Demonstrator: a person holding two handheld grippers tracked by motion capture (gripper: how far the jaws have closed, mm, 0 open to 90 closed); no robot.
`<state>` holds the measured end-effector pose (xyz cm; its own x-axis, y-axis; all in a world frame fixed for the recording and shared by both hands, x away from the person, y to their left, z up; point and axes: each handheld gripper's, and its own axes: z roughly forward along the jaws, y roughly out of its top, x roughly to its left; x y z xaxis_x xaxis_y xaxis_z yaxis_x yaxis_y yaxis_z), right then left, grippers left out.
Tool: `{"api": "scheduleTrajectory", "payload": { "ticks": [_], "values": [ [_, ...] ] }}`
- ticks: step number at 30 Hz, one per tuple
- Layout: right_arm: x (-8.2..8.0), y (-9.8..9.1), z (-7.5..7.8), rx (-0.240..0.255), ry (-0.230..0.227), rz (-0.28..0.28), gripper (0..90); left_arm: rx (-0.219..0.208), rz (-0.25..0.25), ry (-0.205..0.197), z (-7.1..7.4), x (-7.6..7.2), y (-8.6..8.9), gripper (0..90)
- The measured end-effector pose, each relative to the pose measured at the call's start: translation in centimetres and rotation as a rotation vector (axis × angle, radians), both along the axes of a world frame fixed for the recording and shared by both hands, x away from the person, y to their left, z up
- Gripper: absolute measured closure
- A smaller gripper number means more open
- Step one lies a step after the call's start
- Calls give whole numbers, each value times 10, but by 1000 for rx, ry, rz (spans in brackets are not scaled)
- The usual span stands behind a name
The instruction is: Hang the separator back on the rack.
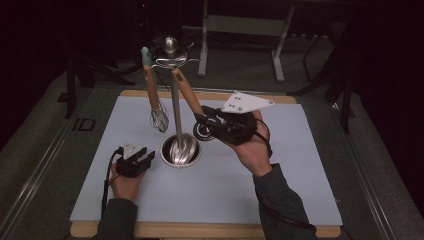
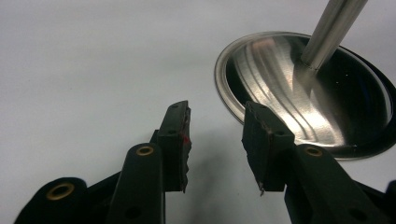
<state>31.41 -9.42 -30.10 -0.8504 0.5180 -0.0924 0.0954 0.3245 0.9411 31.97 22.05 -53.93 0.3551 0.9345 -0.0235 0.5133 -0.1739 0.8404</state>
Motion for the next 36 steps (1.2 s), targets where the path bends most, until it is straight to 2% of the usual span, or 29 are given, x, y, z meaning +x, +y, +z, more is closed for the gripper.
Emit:
{"api": "scheduleTrajectory", "payload": {
  "ticks": [7, 13, 19, 23, 25, 36],
  "values": [
    [2, 7, -1, -10, 18, 4, 708, 1, -1, 0, 0, 0, 0, 615],
    [6, 14, -1, -28, 22, -20, 712, 0, -1, 2, 0, 0, 0, 615],
    [9, 17, -2, -25, 36, -22, 714, -1, -1, 2, 0, 0, 0, 615],
    [8, 15, -3, -15, 41, -20, 650, -1, -1, 1, 0, 0, 0, 615],
    [8, 11, -3, -9, 47, -16, 649, 0, -1, 0, 0, 0, 0, 614],
    [10, 1, -9, -47, 64, -17, 655, 1, -1, 1, 0, 0, 0, 614]
  ]
}}
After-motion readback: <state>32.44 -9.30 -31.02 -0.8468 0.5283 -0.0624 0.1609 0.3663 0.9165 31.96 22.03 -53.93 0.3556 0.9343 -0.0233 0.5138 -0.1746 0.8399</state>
